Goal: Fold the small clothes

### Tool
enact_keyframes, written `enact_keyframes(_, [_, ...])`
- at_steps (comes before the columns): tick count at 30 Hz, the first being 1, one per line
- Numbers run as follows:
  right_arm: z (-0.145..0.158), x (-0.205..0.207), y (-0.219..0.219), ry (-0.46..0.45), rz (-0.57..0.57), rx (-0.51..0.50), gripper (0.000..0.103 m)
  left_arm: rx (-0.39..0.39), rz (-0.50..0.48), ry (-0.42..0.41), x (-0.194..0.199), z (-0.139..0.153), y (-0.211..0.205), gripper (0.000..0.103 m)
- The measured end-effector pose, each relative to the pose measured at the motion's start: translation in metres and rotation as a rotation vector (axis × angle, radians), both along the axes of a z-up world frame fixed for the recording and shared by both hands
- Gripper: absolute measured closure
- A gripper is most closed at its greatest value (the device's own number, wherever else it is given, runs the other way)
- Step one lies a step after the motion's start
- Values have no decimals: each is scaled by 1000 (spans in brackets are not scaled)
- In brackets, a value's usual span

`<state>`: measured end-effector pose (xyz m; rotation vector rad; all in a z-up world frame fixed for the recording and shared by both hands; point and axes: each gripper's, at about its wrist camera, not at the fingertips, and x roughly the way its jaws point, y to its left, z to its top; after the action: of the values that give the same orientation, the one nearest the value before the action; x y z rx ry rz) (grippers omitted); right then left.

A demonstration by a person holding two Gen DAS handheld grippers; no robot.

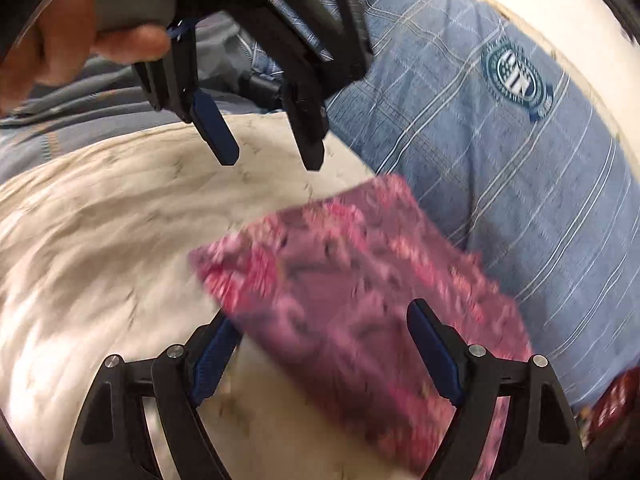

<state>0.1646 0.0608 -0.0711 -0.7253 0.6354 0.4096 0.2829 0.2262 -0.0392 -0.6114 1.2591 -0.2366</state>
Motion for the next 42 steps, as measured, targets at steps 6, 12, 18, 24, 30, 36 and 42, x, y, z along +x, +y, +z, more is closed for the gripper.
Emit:
enact_keyframes(6, [5, 12, -1, -51, 13, 19, 98, -110, -65, 0, 42, 2, -6, 36])
enact_keyframes(12, [11, 2, -21, -69, 41, 103, 98, -152, -105, 40, 91, -13, -43, 34])
enact_keyframes(18, [11, 6, -26, -28, 43, 165, 98, -34, -191, 66, 114, -26, -88, 75])
enact_keyframes(24, [19, 14, -41, 62, 53, 283, 98, -21, -148, -4, 104, -6, -90, 95])
enact_keyframes(30, [54, 11, -79, 35, -6, 430, 98, -41, -162, -85, 95, 38, -108, 95])
enact_keyframes(36, [75, 2, -136, 65, -115, 583, 98, 5, -206, -134, 87, 74, -151, 95])
enact_keyframes(42, [83, -8, -203, 107, -230, 728, 98, 34, -249, -178, 80, 97, -214, 95])
